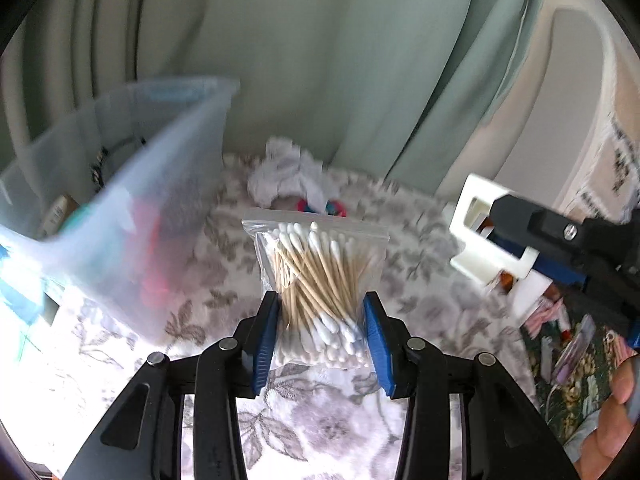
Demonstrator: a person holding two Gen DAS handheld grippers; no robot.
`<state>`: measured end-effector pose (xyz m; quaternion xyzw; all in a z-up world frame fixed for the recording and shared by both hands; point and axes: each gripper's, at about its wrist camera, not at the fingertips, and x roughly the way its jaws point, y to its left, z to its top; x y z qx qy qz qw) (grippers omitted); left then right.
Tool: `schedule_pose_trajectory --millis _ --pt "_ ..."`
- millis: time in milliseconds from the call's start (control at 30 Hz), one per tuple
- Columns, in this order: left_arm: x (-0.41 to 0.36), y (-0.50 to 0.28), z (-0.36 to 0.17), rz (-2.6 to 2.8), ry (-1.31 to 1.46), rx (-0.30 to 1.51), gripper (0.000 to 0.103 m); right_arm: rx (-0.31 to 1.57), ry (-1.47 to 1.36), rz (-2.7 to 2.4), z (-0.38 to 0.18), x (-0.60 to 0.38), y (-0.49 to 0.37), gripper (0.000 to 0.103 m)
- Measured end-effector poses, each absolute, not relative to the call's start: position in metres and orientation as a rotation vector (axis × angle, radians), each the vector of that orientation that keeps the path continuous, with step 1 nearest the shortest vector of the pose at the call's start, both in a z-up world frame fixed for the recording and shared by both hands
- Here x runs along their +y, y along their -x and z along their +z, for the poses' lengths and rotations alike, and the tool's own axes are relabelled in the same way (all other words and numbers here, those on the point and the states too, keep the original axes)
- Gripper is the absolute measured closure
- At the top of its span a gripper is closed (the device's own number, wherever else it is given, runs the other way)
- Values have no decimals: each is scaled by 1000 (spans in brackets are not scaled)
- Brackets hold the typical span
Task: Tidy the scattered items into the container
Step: 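Lift and carry the swab bag and claw clip over the clear box with both tools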
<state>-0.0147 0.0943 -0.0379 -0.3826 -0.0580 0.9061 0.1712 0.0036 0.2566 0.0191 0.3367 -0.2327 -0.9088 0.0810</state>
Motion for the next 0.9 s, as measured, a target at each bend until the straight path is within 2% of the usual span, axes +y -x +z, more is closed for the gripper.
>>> schedule_pose_trajectory --millis 500,900 --pt "36 -35 64 2694 696 -282 60 -496 -808 -2756 97 195 -41 70" --pt "-20 -41 89 2767 569 -425 60 -370 -762 -2703 121 140 -32 70"
